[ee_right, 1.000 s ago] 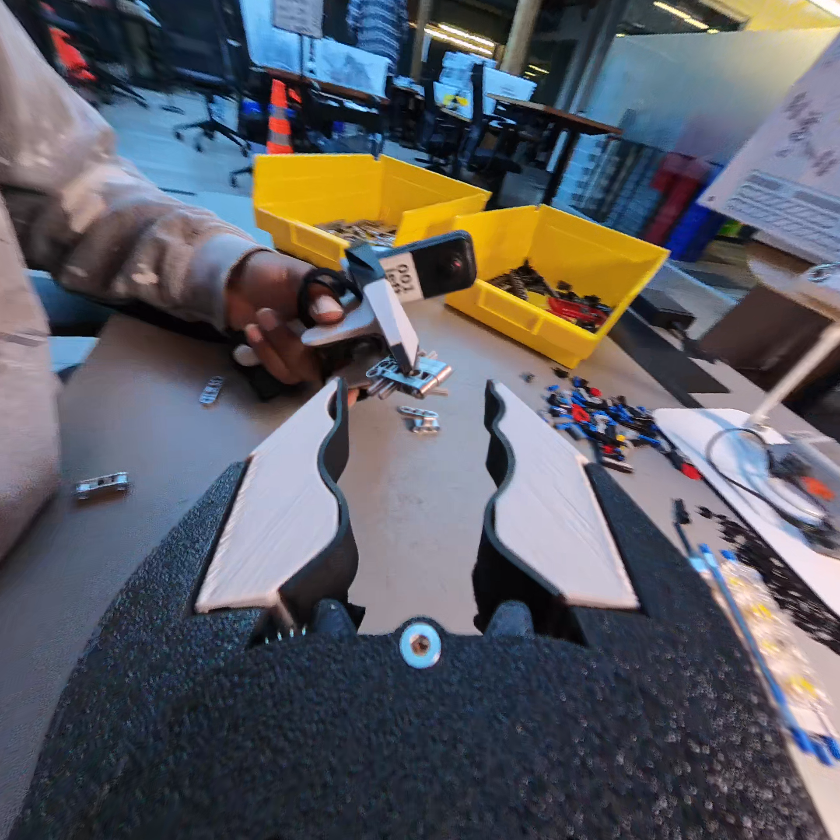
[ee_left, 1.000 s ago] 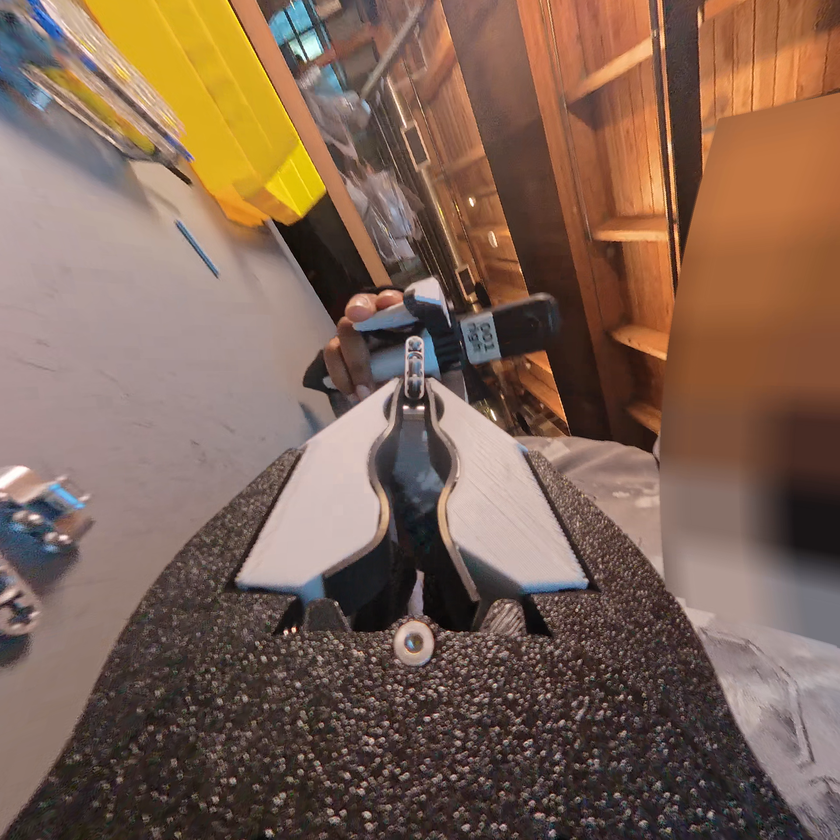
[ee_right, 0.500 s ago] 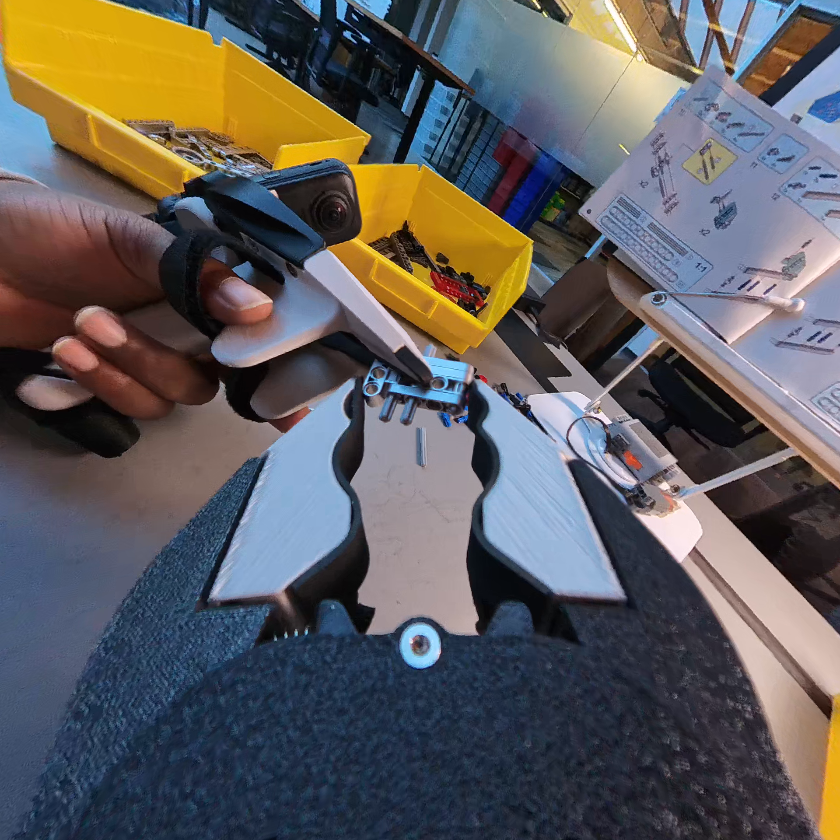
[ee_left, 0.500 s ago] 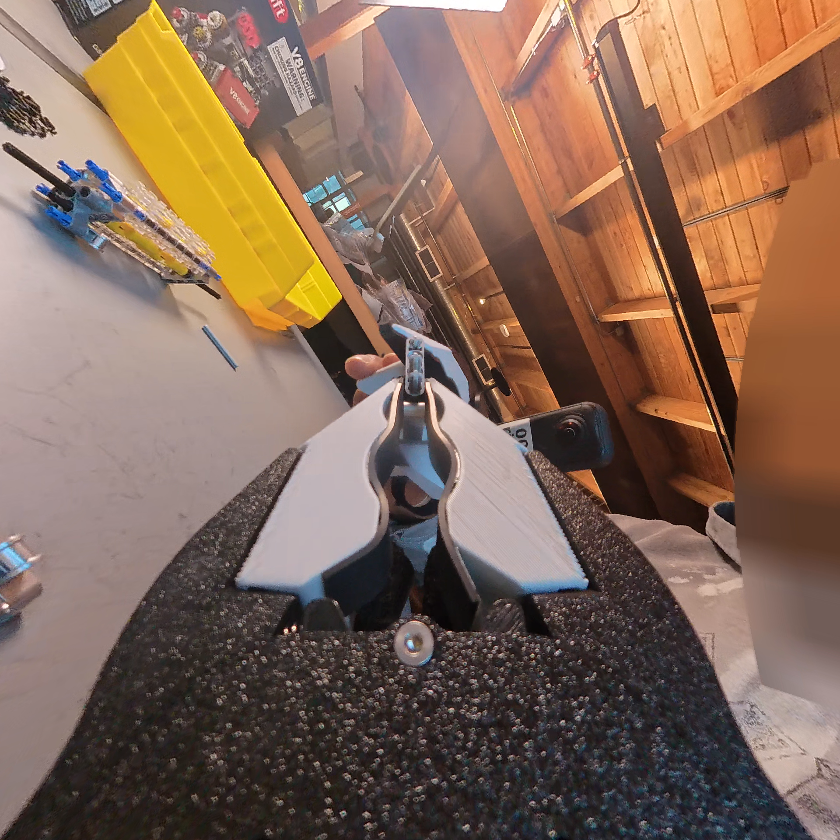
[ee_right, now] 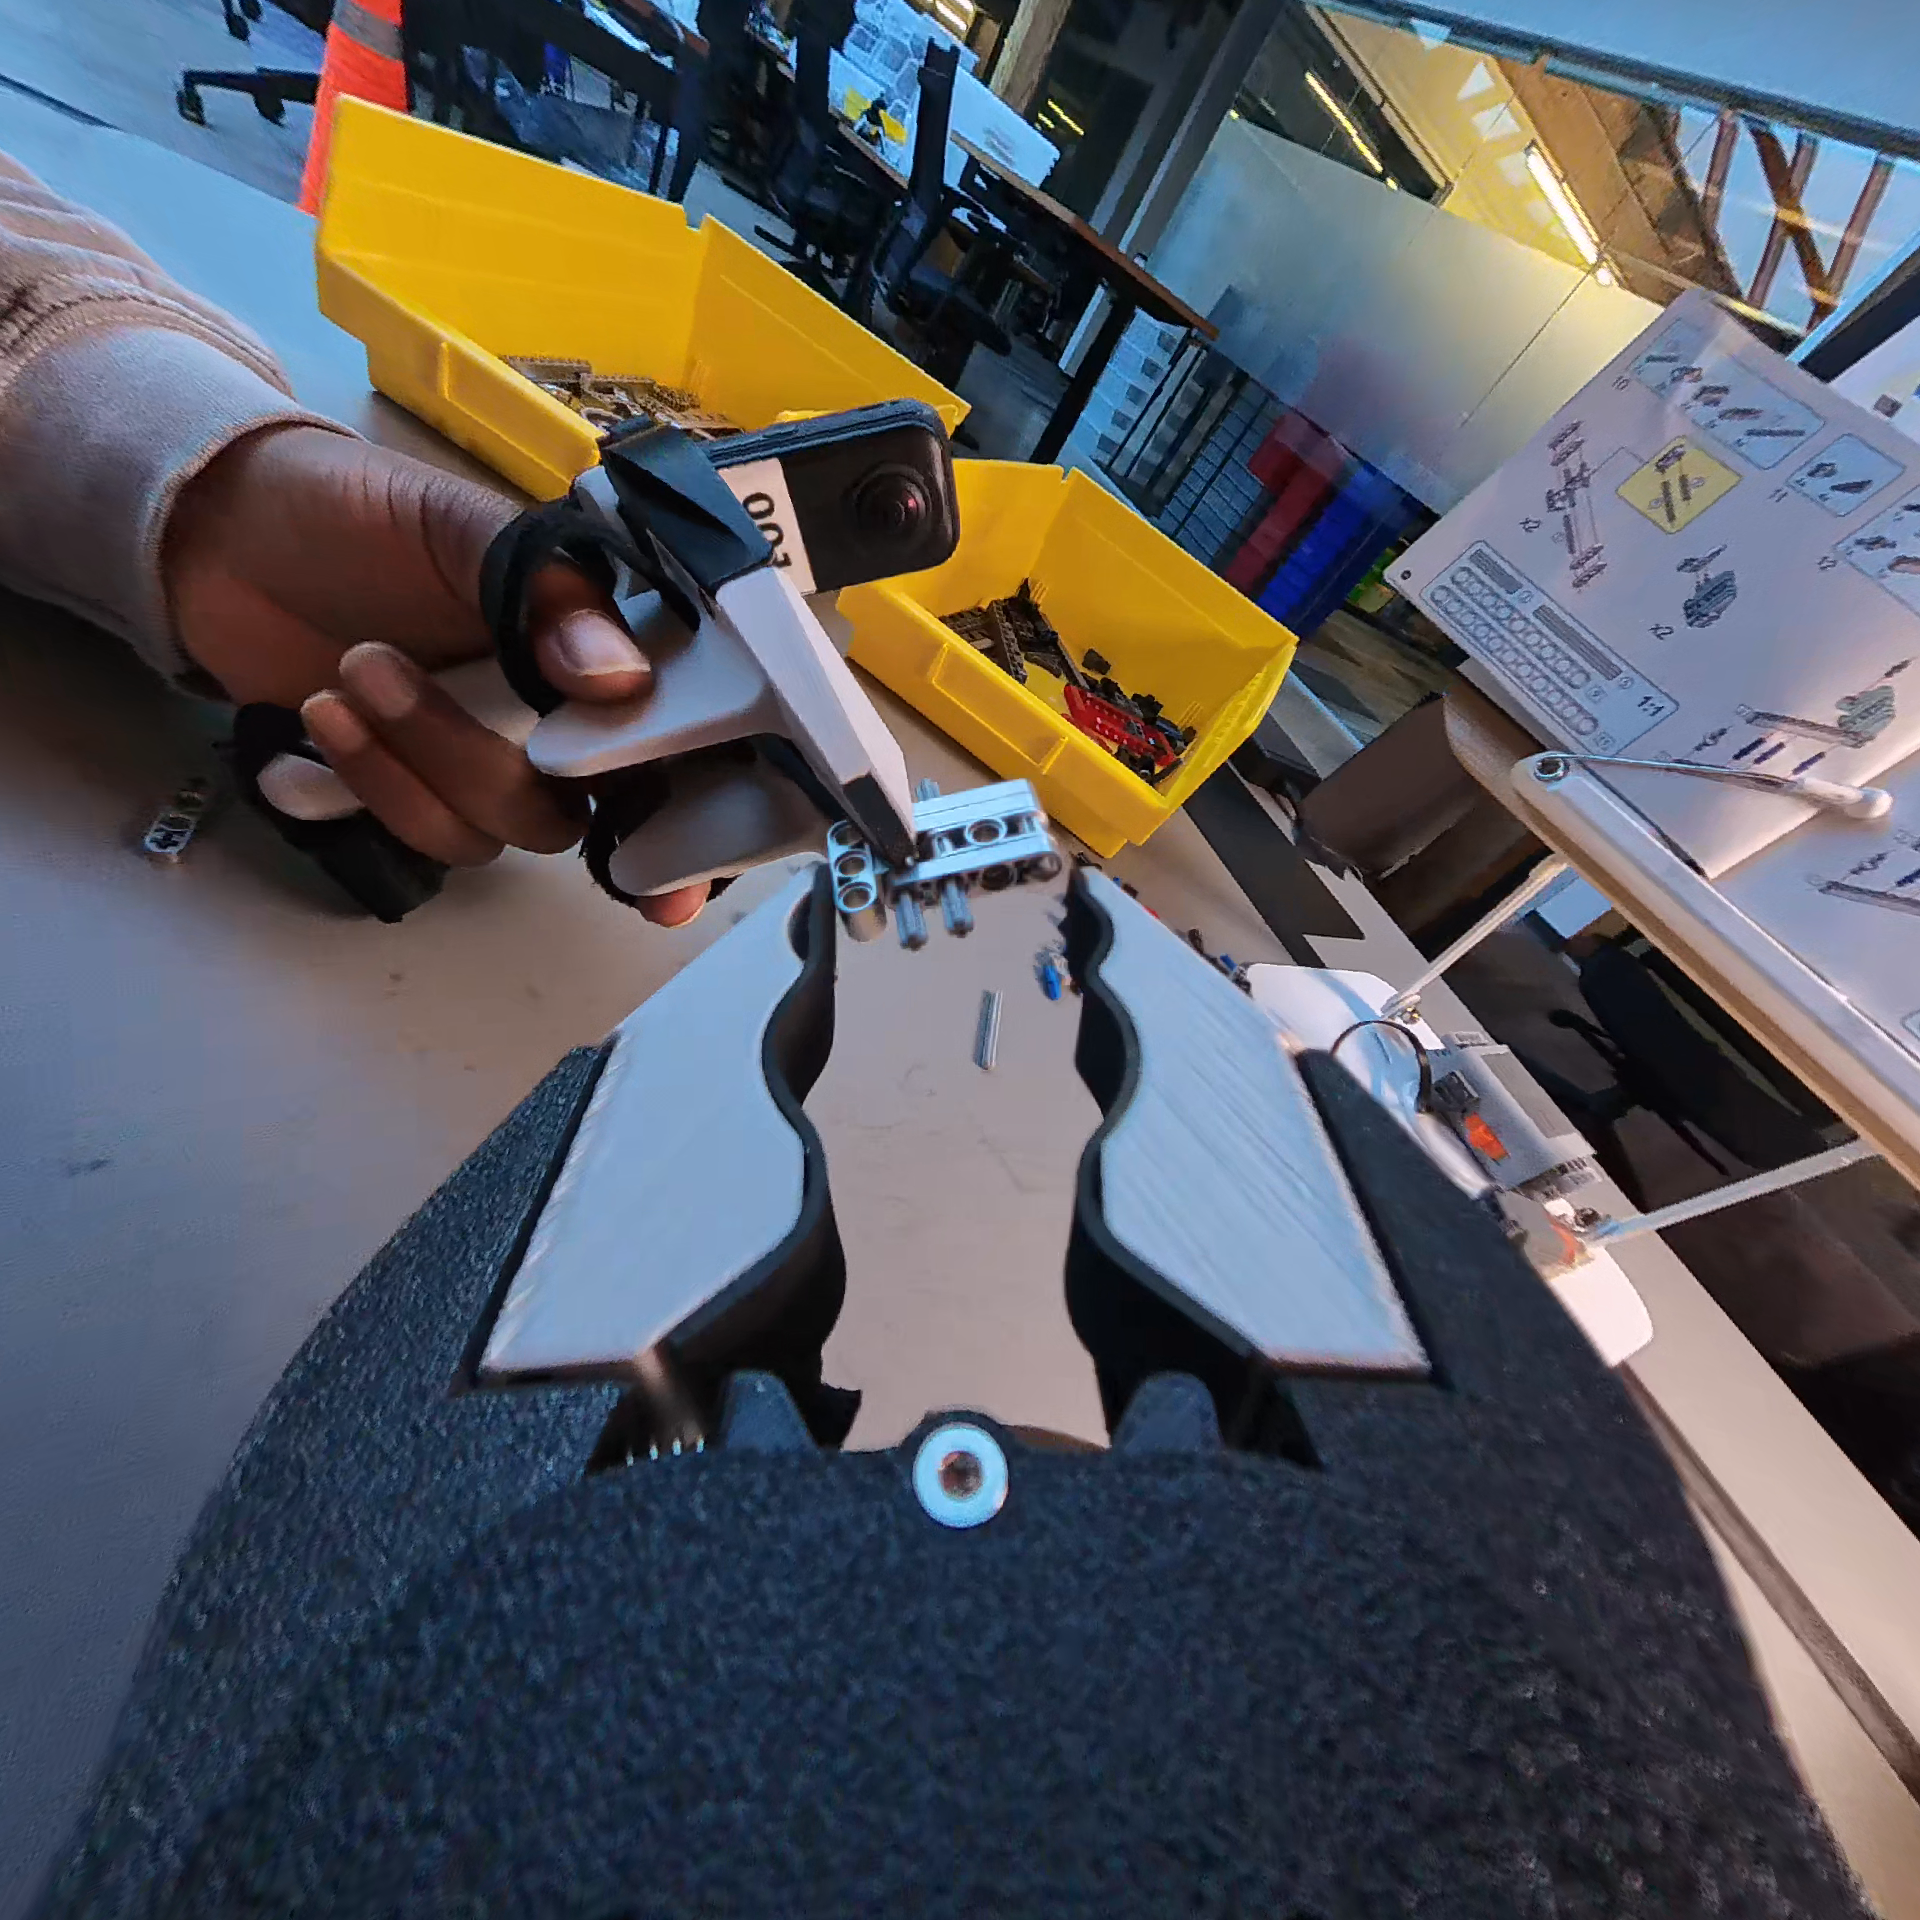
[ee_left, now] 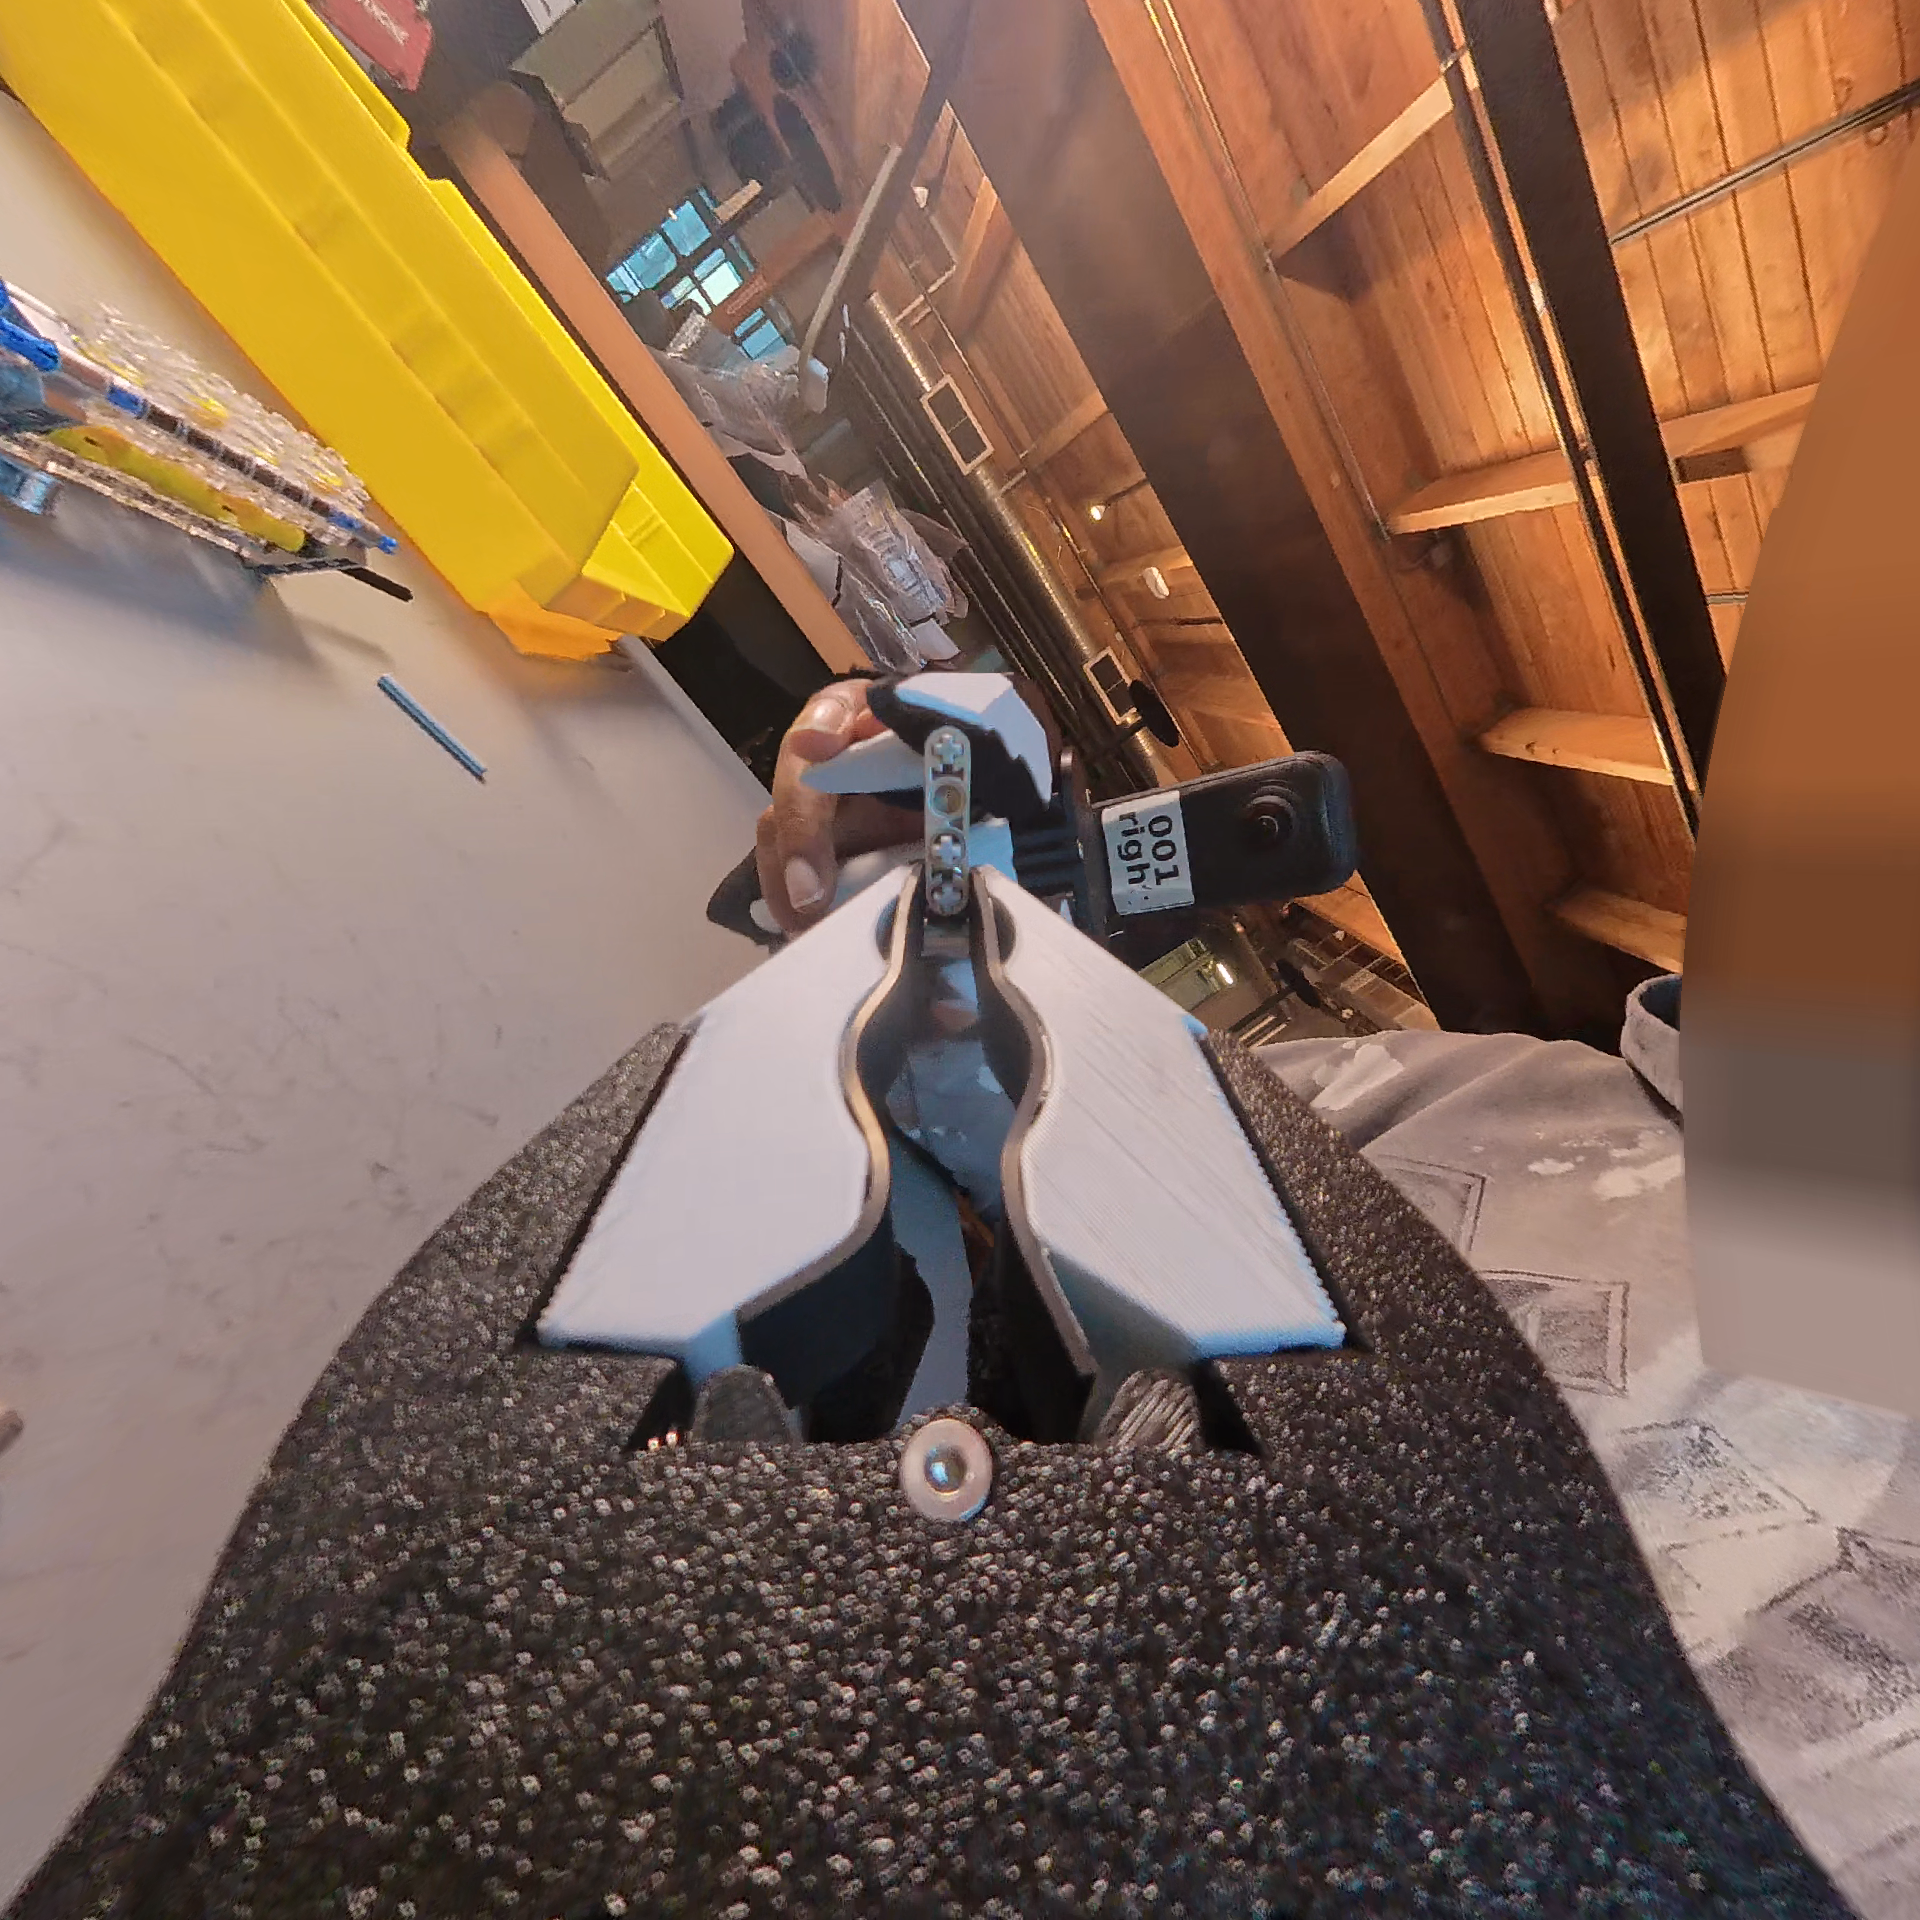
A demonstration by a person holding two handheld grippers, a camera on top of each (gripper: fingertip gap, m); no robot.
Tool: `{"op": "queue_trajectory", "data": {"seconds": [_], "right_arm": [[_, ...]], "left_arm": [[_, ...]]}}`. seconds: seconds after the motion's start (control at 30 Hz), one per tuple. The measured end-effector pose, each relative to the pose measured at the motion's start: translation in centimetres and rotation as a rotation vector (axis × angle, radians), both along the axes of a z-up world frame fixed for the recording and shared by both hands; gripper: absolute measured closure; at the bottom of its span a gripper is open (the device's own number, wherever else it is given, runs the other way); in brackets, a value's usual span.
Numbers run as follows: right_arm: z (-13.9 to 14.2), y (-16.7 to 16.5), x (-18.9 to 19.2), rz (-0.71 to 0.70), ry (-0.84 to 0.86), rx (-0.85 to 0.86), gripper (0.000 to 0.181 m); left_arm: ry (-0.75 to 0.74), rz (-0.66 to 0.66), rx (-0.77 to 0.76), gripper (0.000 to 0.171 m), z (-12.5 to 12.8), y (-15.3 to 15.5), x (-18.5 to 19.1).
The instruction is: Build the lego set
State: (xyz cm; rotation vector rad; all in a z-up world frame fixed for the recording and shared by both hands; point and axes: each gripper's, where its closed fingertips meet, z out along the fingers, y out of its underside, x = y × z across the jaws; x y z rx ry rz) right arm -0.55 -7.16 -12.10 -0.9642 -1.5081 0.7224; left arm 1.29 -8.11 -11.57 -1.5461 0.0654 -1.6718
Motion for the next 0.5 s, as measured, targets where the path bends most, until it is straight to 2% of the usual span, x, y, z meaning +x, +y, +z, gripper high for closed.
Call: {"op": "queue_trajectory", "data": {"seconds": [0.13,0.37,0.5], "right_arm": [[0.4,-0.3,0.2,0.023,0.007,-0.011,0.124],[-0.4,-0.8,0.1,0.045,-0.027,0.036,0.126],[-0.9,-0.8,0.0,0.055,-0.044,0.034,0.134]], "left_arm": [[-0.009,0.003,-0.005,0.166,0.1,0.0,0.2],[0.026,-0.01,-0.042,0.166,-0.7,-0.1,0.5],[0.059,-0.009,-0.048,0.166,-1.1,-0.2,0.6]]}}
